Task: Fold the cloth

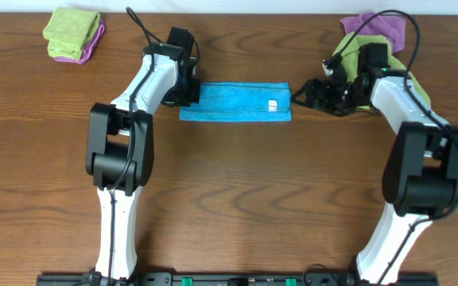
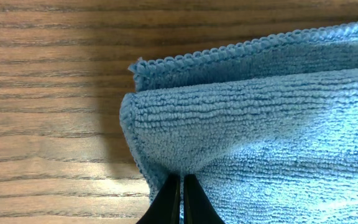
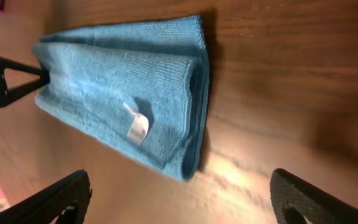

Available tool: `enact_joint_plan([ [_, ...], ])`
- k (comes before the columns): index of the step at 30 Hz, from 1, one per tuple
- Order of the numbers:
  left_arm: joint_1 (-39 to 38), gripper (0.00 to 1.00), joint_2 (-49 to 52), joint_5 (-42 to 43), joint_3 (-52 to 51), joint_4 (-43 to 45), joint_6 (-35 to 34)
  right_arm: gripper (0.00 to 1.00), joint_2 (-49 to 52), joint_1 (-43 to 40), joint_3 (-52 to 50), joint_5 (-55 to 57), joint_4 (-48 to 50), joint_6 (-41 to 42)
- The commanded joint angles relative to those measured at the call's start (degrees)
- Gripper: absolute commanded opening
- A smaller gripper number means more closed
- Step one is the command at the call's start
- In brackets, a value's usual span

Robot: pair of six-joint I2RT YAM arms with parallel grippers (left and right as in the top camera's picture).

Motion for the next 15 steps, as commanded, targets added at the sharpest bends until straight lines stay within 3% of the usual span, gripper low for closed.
enact_joint_plan([
  [1,-1.09,0.06,3.39,1.77,-3.32,-1.66,-1.07,0.91,3.96,0.94,-0.52,-5.57,2.69,4.50],
  [7,-1.36,0.06,3.39,1.77,-3.32,-1.03,-1.07,0.89,8.68,3.13,-0.50,-6.93,7.34,8.81],
  [15,-1.36,0.06,3.39,1.75,-3.32,-0.79,-1.07,0.91,13.40,5.42,-0.50,-6.67,6.62,9.75],
])
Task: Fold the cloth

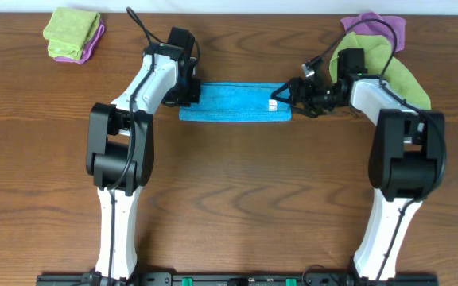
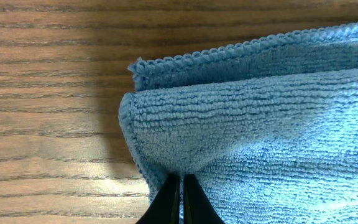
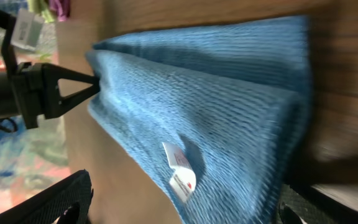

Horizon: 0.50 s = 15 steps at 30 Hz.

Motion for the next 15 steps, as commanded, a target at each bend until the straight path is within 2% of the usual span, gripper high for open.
enact_joint_plan([
  [1,-1.22,0.06,3.43,1.88,-3.26,-1.03,-0.90,0.91,6.43,1.75,-1.86,6.82,-1.09,1.99],
  [3,-1.22,0.06,3.43,1.88,-3.26,-1.05,-0.87,0.89,6.84,1.84,-1.86,7.67,-0.85,2.82],
  [5,-1.22,0.06,3.43,1.86,-3.26,-1.03,-0.87,0.82,6.91,1.84,-1.86,8.61,-0.26,3.08],
  [9,-1.22,0.06,3.43,1.86,-3.26,-1.05,-0.85,0.62,6.91,1.64,-1.77,11.32,0.61,5.57],
  [11,-1.22,0.06,3.43,1.88,-3.26,-1.05,-0.87,0.42,6.91,1.55,-1.64,11.52,1.99,7.63],
  [14,-1.25,0.06,3.43,2.82,-3.26,-1.09,-0.90,0.05,6.91,1.57,-0.92,11.52,2.67,9.60],
  [15,-1.25,0.06,3.43,3.48,-3.26,-1.09,-0.92,0.01,6.91,1.57,-0.44,11.50,2.58,10.10],
])
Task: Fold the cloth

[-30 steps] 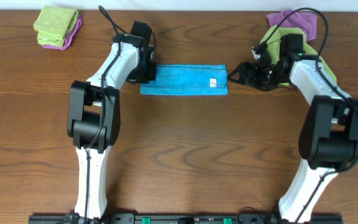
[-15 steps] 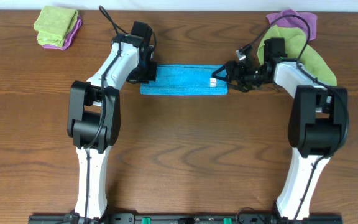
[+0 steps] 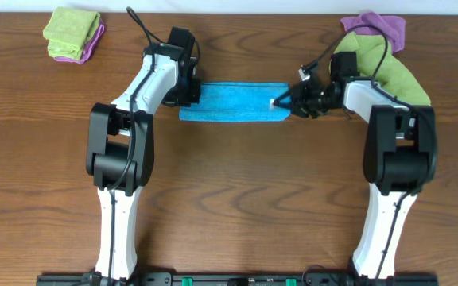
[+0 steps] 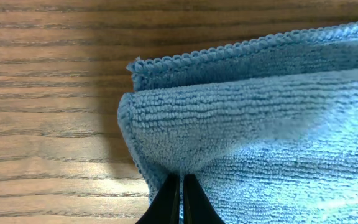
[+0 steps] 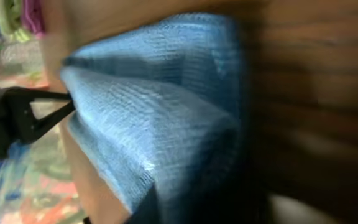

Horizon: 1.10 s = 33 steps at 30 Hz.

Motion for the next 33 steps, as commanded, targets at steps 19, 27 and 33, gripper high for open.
enact_joint_plan([
  [19,-7.93,0.06,3.48,8.41,-3.15,2.54,-7.61,0.02,-3.87,12.87,27.21,30.08,-26.29,-1.29],
  [27,-8.50,0.06,3.48,9.38,-3.13,4.02,-8.87,0.02,-3.93,17.16,27.61,32.65,-27.15,-1.29],
  [33,-7.37,0.05,3.45,9.38,-3.13,3.04,-8.87,0.02,-4.09,16.74,27.63,32.70,-29.27,-2.73],
])
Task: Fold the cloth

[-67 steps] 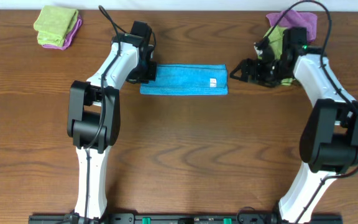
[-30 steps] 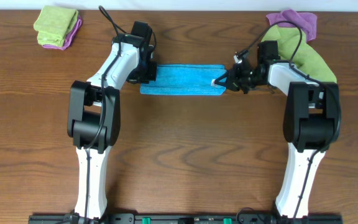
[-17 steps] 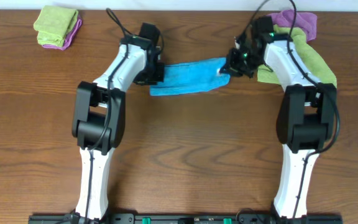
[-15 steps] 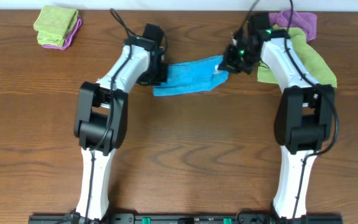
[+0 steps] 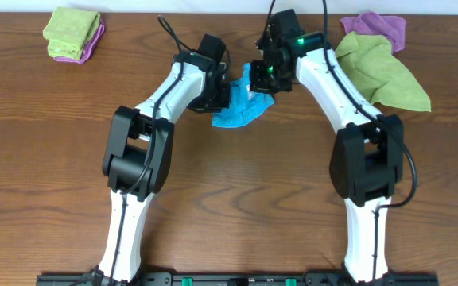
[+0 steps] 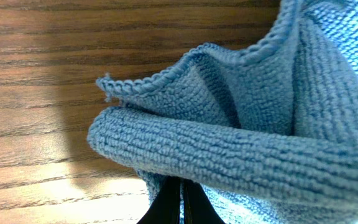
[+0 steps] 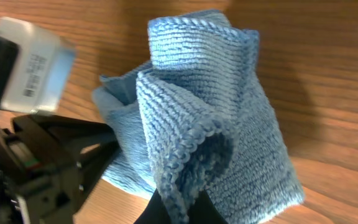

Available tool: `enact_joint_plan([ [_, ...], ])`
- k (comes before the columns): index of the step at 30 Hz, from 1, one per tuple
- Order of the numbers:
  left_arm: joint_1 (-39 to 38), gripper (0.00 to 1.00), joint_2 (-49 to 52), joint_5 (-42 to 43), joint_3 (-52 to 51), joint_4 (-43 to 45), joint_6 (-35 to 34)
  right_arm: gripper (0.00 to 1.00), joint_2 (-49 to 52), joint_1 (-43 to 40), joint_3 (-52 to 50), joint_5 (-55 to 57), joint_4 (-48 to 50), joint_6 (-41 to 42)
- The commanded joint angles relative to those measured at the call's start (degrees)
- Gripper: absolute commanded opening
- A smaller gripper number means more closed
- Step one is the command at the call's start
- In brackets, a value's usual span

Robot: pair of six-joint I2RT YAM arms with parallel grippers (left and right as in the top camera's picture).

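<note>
The blue cloth (image 5: 241, 107) is bunched into a crumpled heap at the middle back of the table. Its right end is raised off the wood. My left gripper (image 5: 223, 97) is shut on the cloth's left edge, and in the left wrist view the closed tips (image 6: 181, 200) pinch a rolled fold of the cloth (image 6: 229, 143). My right gripper (image 5: 262, 79) is shut on the other end. The right wrist view shows the cloth (image 7: 229, 99) standing up in folds from the gripper (image 7: 180, 210), with the left gripper's black fingers (image 7: 79, 149) close beside it.
A folded green cloth on a purple one (image 5: 72, 33) lies at the back left corner. A spread green cloth (image 5: 384, 71) and a purple cloth (image 5: 372, 22) lie at the back right. Bare wooden table (image 5: 229, 199) fills the front.
The cloth was a flat long strip with a gripper at each end. Now both grippers are close together near the middle and the cloth is bunched and partly lifted between them.
The left gripper stayed shut on the strip's left end throughout. The right gripper was open to the right of the cloth, then open around its right end, then tight against that end. Now it is shut on that end, next to the left gripper.
</note>
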Motion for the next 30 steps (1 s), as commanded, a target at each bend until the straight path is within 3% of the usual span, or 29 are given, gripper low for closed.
enact_joint_plan([
  [1,0.33,0.06,3.41,1.20,-2.38,-1.46,-0.48,0.02,-1.44,-0.35,0.72,0.96,-0.87,-1.99],
  [14,5.31,0.06,-7.76,-0.26,0.02,-7.26,-1.01,0.02,-2.29,-0.02,0.74,7.45,-3.52,-2.54],
  [25,10.34,0.06,-30.29,-0.92,0.00,-13.14,0.33,0.02,-2.38,5.09,1.90,17.97,-3.52,-3.21],
  [30,12.83,0.06,-39.28,-2.27,0.00,-17.38,1.57,0.02,-2.38,10.43,3.19,29.53,-3.50,-4.76],
])
